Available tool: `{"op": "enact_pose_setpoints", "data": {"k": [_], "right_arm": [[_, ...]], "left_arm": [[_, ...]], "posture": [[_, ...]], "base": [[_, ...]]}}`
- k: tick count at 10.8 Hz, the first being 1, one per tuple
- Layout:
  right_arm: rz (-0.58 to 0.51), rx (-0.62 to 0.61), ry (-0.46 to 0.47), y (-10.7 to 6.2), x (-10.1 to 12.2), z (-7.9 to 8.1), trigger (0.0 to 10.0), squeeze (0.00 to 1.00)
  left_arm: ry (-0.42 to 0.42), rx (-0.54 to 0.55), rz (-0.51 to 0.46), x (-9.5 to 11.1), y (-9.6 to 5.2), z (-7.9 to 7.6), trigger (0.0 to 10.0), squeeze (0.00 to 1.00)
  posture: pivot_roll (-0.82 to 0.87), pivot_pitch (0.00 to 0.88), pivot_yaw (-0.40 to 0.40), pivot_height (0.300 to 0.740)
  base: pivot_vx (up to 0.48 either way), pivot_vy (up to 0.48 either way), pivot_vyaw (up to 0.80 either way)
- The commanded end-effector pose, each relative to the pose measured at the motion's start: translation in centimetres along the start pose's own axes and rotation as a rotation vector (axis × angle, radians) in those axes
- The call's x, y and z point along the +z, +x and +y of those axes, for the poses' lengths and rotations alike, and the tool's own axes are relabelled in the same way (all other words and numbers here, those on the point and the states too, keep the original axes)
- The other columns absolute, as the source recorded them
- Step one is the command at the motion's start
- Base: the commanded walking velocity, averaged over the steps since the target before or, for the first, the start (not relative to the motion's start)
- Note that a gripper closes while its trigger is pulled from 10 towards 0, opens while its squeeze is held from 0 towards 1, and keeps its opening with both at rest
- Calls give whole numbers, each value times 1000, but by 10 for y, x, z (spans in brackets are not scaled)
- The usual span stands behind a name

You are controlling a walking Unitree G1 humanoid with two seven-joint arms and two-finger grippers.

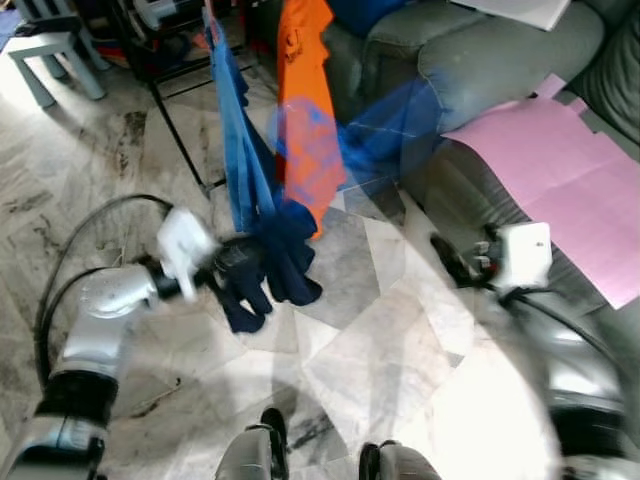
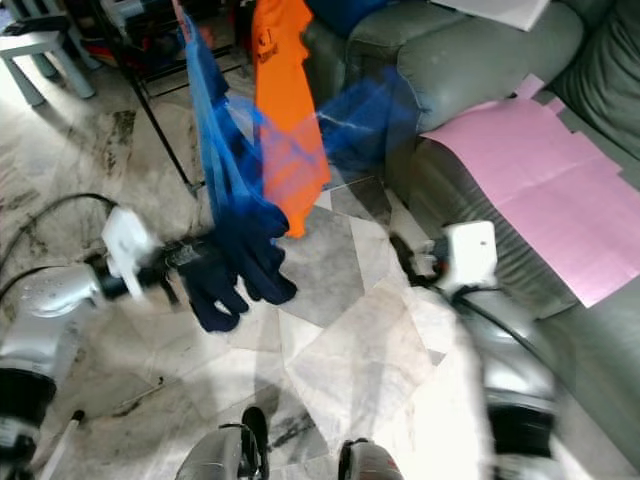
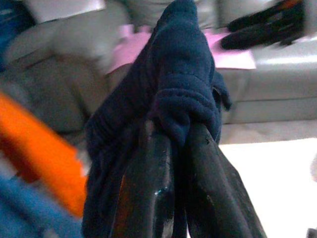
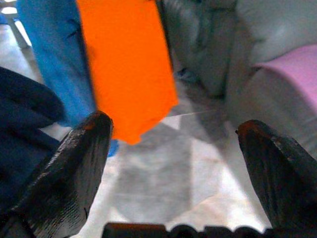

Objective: Hang hanger

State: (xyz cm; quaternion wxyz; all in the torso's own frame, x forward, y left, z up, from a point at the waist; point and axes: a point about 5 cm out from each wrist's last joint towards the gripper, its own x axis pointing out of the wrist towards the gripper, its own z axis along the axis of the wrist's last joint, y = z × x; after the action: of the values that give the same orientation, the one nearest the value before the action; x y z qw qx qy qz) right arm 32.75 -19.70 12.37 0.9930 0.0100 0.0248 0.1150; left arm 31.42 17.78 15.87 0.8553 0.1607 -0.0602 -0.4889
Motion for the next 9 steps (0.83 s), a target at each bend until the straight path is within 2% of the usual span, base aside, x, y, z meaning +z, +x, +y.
{"op": "enact_pose_setpoints", "data": {"k": [1, 2, 4, 5, 6, 7, 8, 9], "right_arm": [[4, 22, 15, 6, 0, 12, 10000, 1000], [-1, 38, 24, 11, 2, 18, 10000, 1000], [31, 122, 69, 21, 0, 40, 10000, 1000], [36, 155, 78, 21, 0, 45, 10000, 1000], [56, 221, 89, 19, -3, 53, 10000, 859], [90, 289, 88, 13, -10, 58, 10000, 188], [98, 307, 105, 8, -12, 58, 10000, 0], [72, 278, 79, 7, -8, 52, 10000, 0]], "left_arm": [[27, -50, -36, 12, 1, -2, 0, 0], [39, -67, -42, 16, 2, -3, 0, 0], [64, -119, -99, 37, 12, -10, 0, 0], [75, -131, -110, 42, 15, -12, 0, 0], [86, -154, -124, 47, 17, -14, 0, 0], [91, -159, -134, 53, 19, -14, 0, 0], [101, -143, -126, 54, 20, -12, 0, 0], [101, -137, -108, 49, 19, -12, 0, 0]], "posture": [[-73, 250, 33, 740], [-69, 248, 30, 740], [-66, 249, 27, 740], [-66, 249, 27, 740], [-66, 249, 27, 740], [-66, 250, 30, 740], [-65, 250, 31, 740], [-71, 250, 31, 740]], "base": [[0, 0, 0], [0, 0, 0], [0, 0, 0], [0, 0, 0], [0, 0, 0], [0, 0, 0], [0, 0, 0], [0, 0, 0]]}}
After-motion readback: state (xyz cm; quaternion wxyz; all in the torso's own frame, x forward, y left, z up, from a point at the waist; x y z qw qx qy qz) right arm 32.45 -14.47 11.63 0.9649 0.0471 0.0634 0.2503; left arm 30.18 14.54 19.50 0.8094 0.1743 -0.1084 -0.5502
